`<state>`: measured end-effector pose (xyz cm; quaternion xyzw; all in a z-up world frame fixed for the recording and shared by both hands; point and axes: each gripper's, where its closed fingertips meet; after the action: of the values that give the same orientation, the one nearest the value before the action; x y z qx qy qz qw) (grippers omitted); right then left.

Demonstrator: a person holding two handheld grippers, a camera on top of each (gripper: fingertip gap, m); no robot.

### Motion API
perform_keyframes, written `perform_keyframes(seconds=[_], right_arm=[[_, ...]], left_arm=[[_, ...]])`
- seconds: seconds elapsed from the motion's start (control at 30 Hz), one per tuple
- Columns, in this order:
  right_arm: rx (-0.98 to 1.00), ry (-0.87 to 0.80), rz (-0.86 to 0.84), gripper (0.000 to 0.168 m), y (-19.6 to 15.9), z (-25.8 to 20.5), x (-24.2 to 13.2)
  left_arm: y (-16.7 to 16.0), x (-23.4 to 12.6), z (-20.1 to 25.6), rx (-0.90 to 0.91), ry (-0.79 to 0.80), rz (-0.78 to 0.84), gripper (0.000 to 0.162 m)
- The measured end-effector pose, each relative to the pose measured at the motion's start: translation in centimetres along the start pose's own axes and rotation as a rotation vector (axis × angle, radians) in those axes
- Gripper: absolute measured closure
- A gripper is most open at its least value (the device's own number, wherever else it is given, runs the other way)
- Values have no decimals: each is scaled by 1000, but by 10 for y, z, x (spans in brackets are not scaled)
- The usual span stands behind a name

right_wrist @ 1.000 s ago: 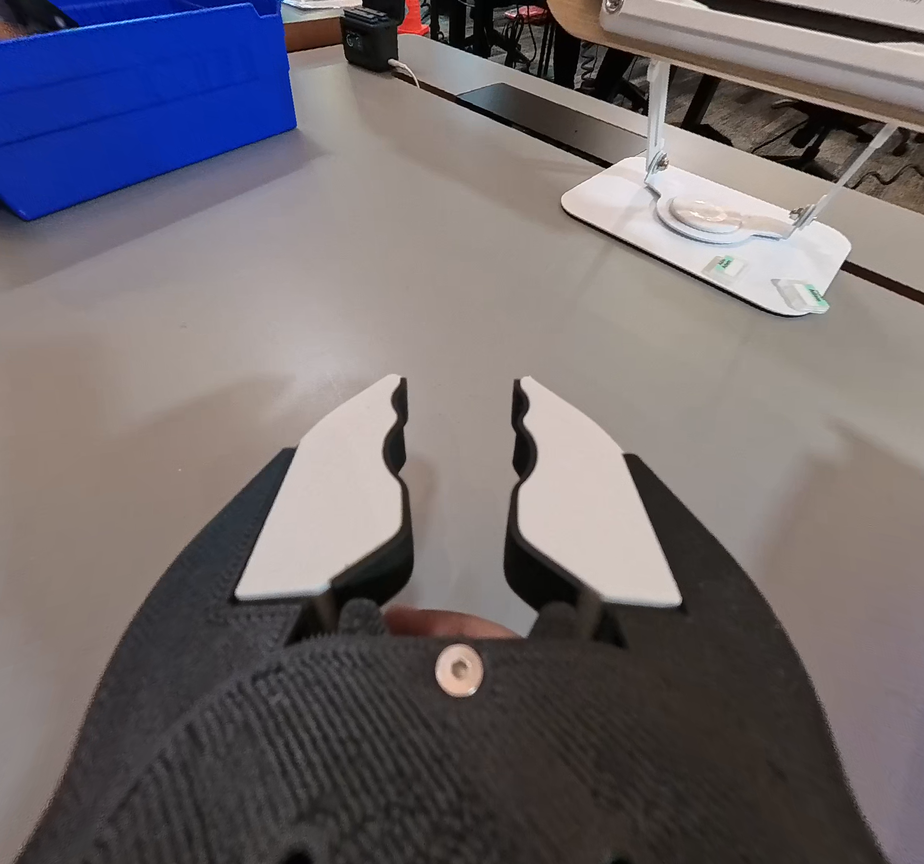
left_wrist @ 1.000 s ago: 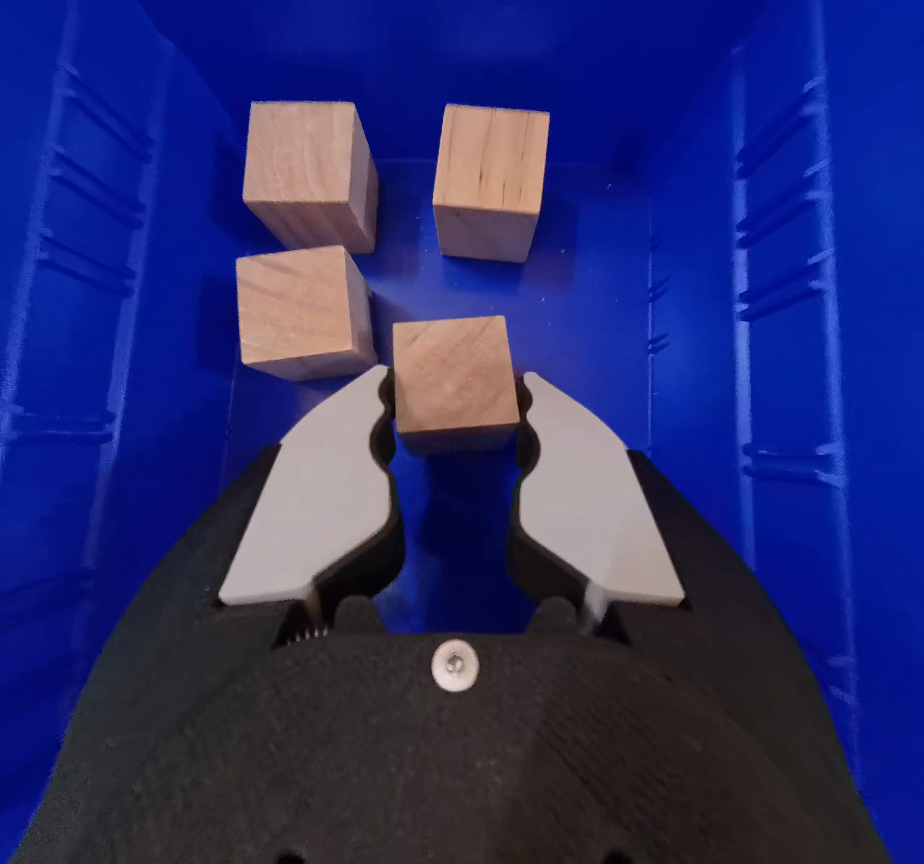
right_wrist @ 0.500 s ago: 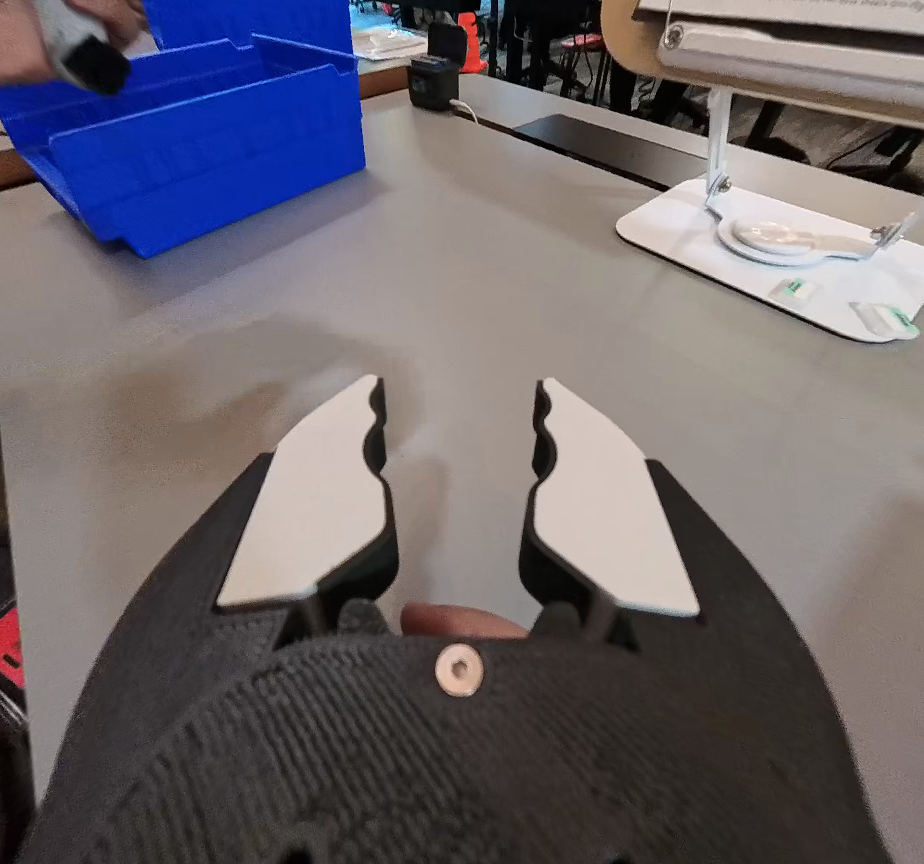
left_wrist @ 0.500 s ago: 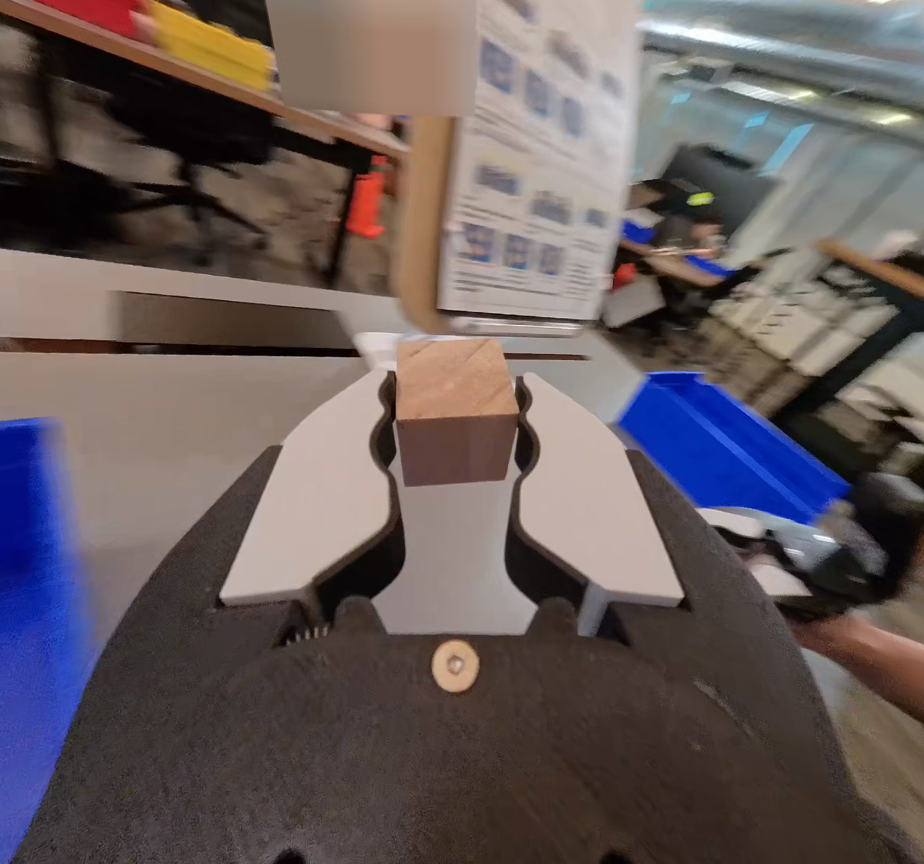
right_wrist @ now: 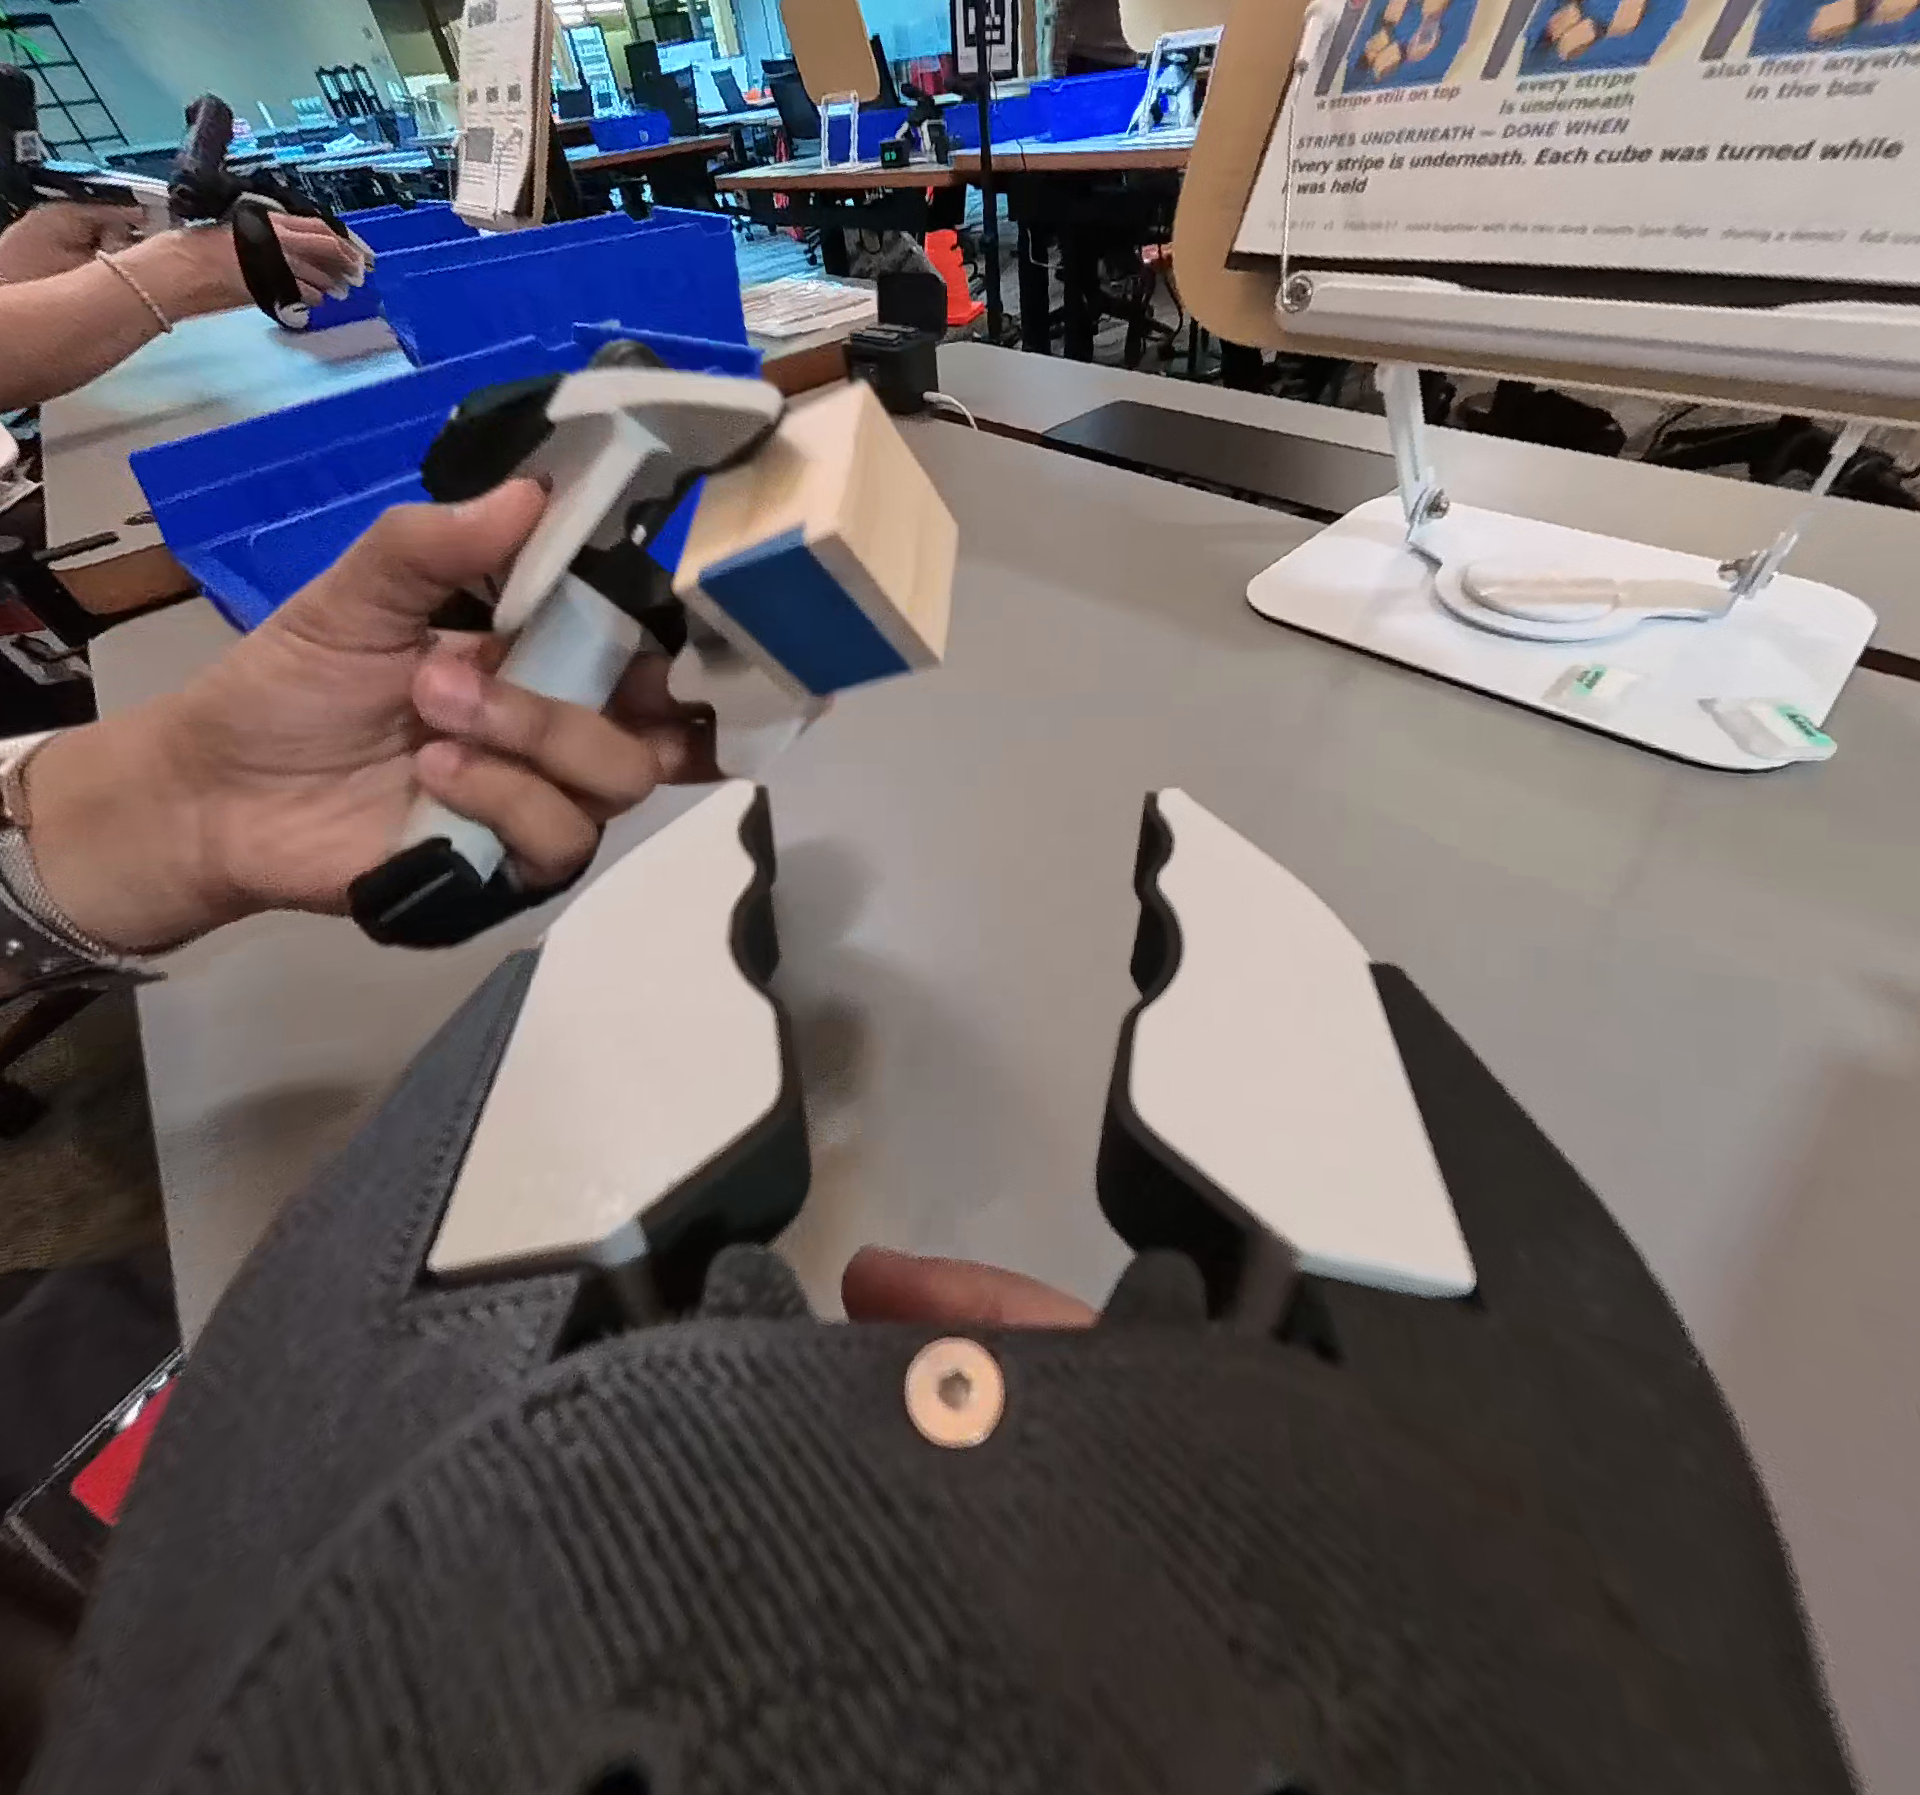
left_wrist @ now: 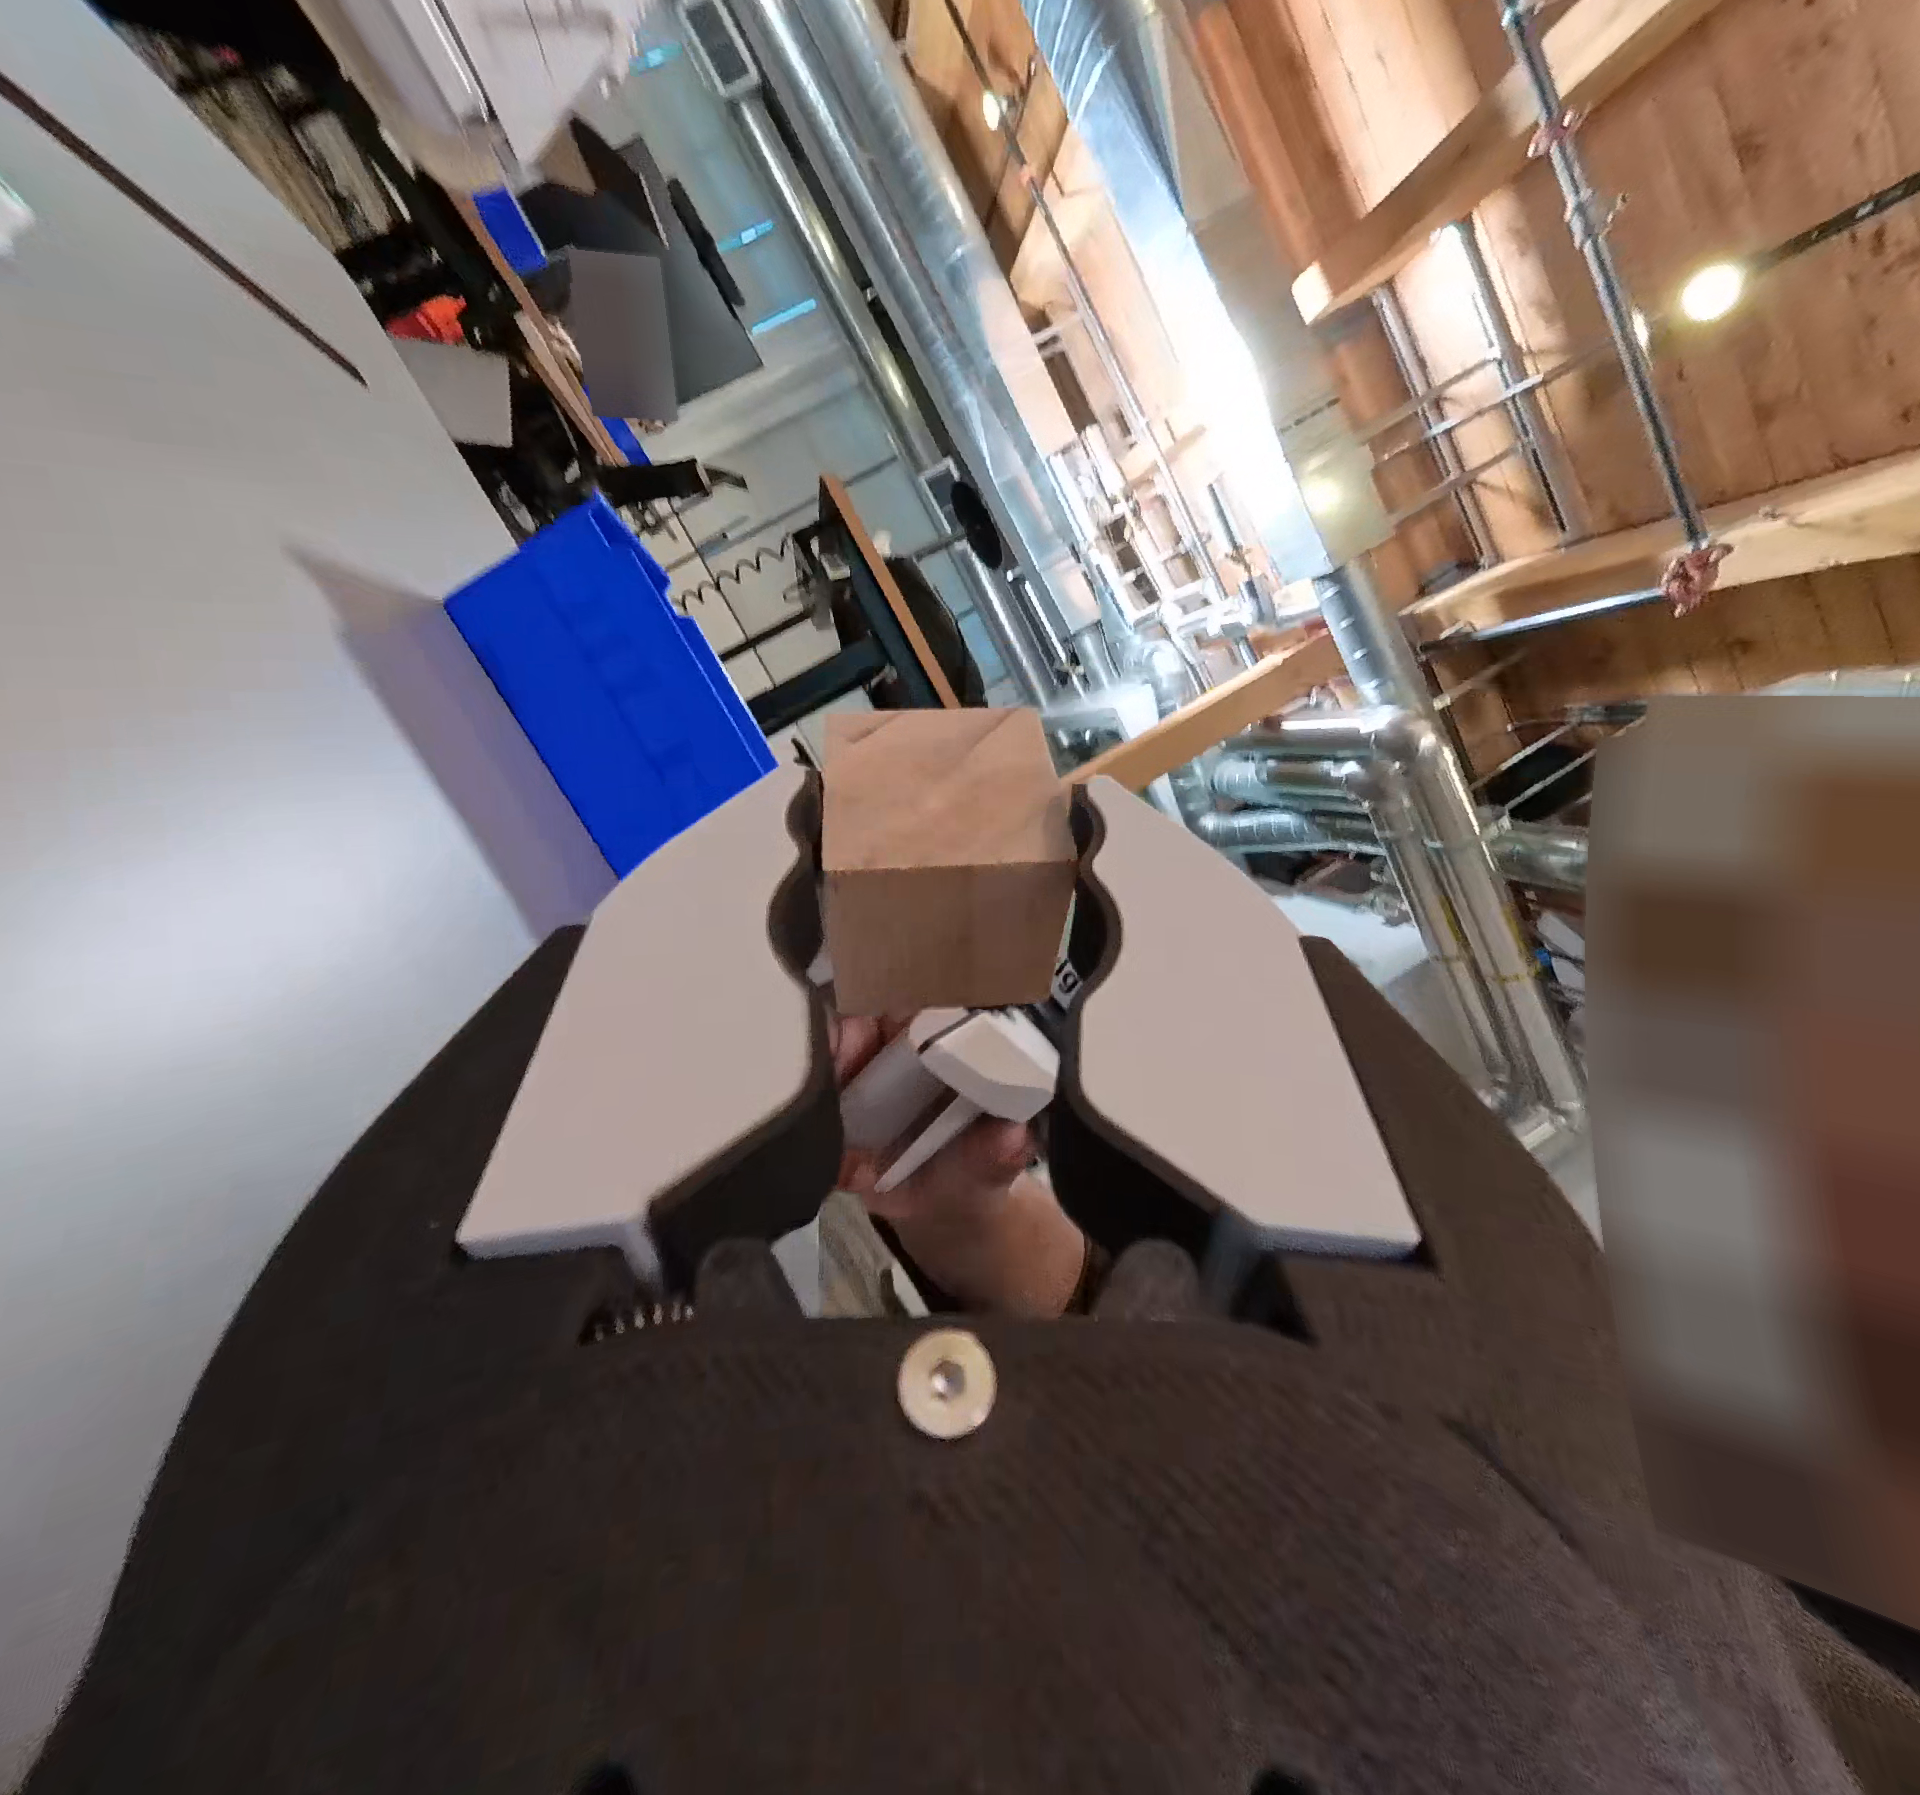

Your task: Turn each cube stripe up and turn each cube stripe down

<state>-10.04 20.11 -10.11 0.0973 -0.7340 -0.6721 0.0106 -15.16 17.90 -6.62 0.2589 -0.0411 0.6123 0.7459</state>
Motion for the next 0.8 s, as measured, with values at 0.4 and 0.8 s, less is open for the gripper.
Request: perform_keyframes(seconds=[0.4, 0.8], right_arm=[[-37, 57, 39, 100, 7, -20, 0], [-26, 73, 45, 100, 8, -24, 1]], left_arm=[[-30, 10, -1, -60, -32, -87, 118], [-31, 10, -1, -95, -54, -78, 118]])
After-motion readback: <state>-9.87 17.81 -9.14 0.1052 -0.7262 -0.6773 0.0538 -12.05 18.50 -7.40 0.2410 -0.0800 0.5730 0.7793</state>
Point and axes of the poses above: each gripper's, where its closed fingertips meet, x out along the fingers, y out of its top, z = x × y across the jaws, and after that the axes turned 4 degrees about z, right-handed
